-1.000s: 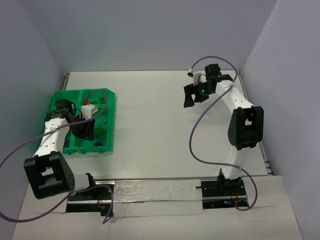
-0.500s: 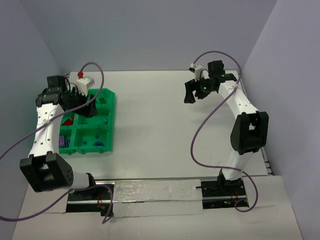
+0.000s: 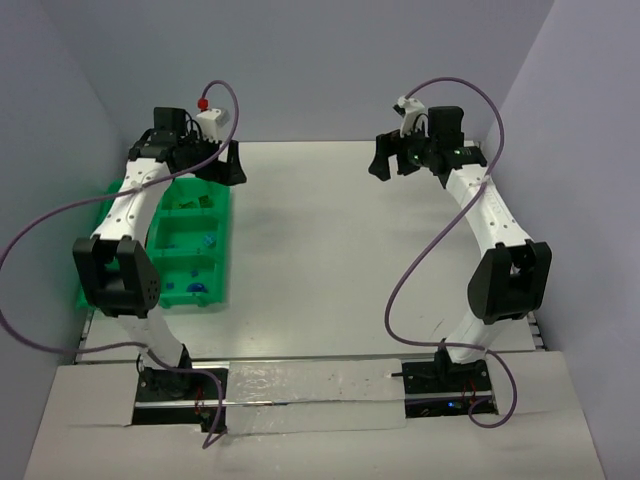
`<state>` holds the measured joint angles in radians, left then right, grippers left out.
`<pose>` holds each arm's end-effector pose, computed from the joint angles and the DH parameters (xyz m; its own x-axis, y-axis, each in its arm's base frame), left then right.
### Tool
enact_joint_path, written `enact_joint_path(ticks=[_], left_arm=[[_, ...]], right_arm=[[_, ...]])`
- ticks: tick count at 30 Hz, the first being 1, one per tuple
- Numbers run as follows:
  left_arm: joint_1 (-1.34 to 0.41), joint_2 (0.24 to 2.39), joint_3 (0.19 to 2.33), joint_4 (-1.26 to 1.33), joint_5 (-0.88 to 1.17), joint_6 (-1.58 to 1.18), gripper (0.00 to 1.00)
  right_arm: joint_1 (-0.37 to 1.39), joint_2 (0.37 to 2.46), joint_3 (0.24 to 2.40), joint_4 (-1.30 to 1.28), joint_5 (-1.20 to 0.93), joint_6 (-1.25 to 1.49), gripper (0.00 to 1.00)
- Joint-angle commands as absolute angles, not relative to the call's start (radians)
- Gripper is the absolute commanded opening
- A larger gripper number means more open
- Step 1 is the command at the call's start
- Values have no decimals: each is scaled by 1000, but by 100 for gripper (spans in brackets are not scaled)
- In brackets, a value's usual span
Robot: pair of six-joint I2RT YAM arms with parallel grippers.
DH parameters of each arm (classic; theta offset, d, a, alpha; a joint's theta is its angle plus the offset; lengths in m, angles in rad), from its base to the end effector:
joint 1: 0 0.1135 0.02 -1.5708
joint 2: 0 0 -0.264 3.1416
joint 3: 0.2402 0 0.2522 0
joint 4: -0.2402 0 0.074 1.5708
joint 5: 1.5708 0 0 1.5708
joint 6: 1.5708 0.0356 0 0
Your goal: Sort the legos into containers by color
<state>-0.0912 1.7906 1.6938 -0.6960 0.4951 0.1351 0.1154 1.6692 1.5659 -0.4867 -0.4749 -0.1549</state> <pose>0.3979 -0.0534 0.3322 -0.6474 0.1782 -0.7410 0.5040 0.8294 -0.2408 0.3791 0.0603 0.3519 -0.4720 -0.1928 -0.8602 -0.5593 0.8197 0.1232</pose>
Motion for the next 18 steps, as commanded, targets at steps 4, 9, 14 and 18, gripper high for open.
enact_joint_path(ticks=[4, 9, 14, 18], left_arm=[[-91, 1908, 1846, -588, 388, 33, 99], [-91, 1934, 1862, -595, 336, 38, 99], [-96, 1934, 1859, -589, 322, 41, 99], [-103, 1923, 1841, -583, 311, 58, 99]], right_arm=[[121, 1734, 1674, -410, -378, -96, 100], [121, 1753, 1691, -399, -385, -80, 100], [121, 1758, 1690, -397, -385, -81, 100], [121, 1759, 1686, -397, -383, -83, 100]])
